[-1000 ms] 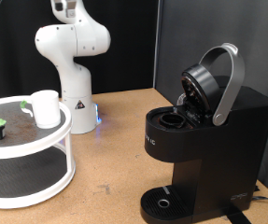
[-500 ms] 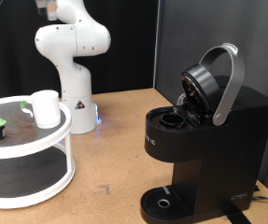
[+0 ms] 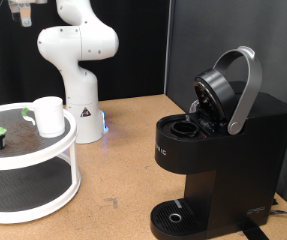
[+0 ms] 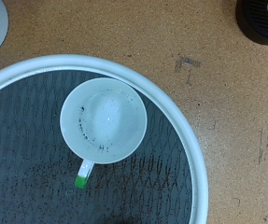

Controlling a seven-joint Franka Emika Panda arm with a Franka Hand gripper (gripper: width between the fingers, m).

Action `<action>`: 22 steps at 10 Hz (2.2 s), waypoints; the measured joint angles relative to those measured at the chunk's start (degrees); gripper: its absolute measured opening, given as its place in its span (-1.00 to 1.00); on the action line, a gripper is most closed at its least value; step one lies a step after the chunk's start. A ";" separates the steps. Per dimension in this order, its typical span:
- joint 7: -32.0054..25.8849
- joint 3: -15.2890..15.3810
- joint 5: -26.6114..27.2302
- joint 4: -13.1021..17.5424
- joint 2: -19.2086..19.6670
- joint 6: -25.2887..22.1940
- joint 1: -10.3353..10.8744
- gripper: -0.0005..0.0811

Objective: Make a cup of coffee with the keurig machine

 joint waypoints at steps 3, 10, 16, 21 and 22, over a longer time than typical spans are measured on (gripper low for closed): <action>0.05 -1.15 -1.02 0.12 0.46 -0.17 -0.76 0.98; -7.64 -4.90 -3.85 -0.44 2.51 -0.20 -1.20 0.98; -27.44 -8.50 -12.64 -6.71 4.77 8.54 0.67 0.98; -35.97 -13.63 -12.65 -10.07 8.26 20.58 3.57 0.98; -33.54 -13.81 -13.33 -11.04 10.37 23.65 3.49 0.98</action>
